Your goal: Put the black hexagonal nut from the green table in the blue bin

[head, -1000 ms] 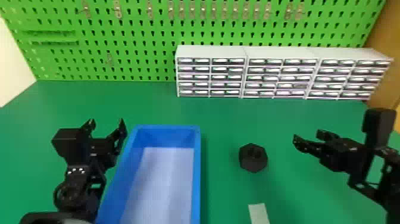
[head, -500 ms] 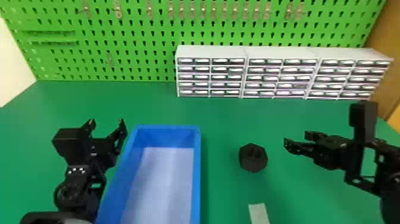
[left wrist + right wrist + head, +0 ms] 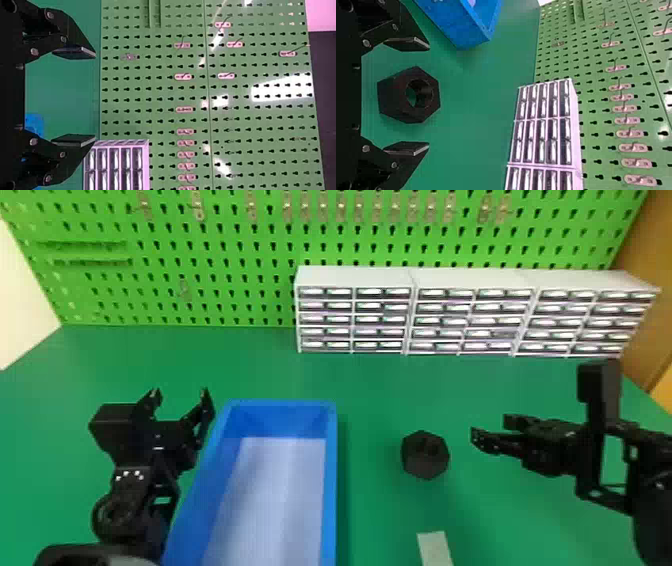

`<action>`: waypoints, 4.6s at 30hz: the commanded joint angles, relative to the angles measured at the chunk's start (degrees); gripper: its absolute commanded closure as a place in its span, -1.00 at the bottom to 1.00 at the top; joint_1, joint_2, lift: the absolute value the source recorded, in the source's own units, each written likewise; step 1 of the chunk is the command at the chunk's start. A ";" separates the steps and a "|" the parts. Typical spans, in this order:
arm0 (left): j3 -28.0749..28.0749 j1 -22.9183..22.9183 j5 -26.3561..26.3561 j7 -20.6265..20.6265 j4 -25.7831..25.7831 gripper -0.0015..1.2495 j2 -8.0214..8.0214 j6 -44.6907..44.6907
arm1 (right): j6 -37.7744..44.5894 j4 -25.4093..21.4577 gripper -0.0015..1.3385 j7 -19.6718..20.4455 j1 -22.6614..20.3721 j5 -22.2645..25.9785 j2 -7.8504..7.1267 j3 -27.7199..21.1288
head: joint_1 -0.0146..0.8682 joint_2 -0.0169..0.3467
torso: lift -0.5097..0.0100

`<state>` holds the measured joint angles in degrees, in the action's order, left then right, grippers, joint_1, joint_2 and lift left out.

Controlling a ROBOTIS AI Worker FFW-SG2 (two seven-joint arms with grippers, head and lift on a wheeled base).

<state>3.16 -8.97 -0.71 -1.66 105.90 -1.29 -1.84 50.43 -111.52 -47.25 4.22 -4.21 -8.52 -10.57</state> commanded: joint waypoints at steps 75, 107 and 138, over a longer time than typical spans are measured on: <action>-0.61 0.62 -0.43 -0.01 -0.25 -0.20 -0.02 0.00 | 2.30 17.83 -0.41 -10.49 14.77 -15.91 1.05 4.24 | 0.52 -0.59 | 0.59; -1.31 1.33 -0.78 -0.01 -0.60 -0.20 -0.02 0.00 | -5.08 43.58 -0.42 -10.23 28.92 -21.01 2.02 9.43 | 0.52 -0.59 | 0.59; -1.14 2.03 -0.78 -0.01 -0.96 -0.20 -0.02 0.53 | -7.28 57.29 -0.42 -8.65 33.84 -18.99 1.40 16.02 | 0.52 -0.59 | 0.59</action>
<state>1.85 -6.86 -1.49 -1.64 104.93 -1.32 -1.47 42.69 -54.42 -55.90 37.98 -23.61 -6.83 5.30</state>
